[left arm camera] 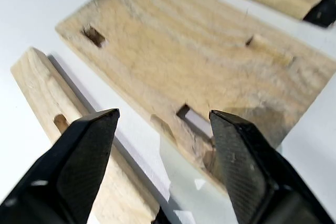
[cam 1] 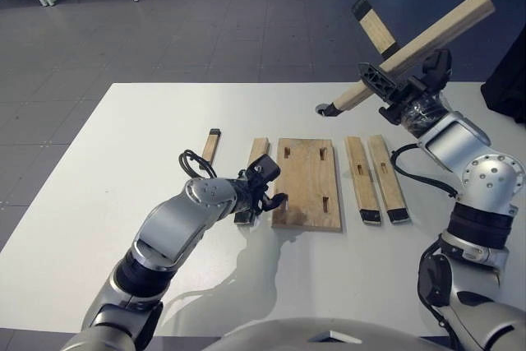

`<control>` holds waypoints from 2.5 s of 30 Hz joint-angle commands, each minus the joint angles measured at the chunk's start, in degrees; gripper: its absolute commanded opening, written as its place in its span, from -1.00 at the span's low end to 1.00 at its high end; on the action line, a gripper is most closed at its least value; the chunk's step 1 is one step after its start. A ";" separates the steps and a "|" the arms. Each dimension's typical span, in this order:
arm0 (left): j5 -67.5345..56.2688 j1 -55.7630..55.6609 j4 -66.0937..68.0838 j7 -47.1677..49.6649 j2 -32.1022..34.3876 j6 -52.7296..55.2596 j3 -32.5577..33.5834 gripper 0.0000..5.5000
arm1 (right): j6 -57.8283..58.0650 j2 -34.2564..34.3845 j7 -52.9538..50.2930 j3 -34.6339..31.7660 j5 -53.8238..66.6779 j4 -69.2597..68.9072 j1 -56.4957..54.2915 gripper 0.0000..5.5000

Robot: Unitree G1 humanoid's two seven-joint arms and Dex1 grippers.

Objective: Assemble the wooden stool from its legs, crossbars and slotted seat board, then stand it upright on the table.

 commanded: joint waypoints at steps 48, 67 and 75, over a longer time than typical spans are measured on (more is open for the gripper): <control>9.58 6.26 5.80 -15.34 22.39 -19.52 -13.32 0.15 | -16.51 -12.89 53.66 24.09 -25.28 22.98 1.01 -0.27; 13.81 4.53 8.81 -20.08 21.53 -22.81 -13.65 0.15 | -29.03 -11.06 58.64 27.37 -38.47 35.90 0.24 -0.27; 12.26 5.16 5.02 -17.26 16.13 -16.65 -12.00 0.15 | -22.59 -11.61 47.96 38.73 -46.74 17.00 17.72 -0.27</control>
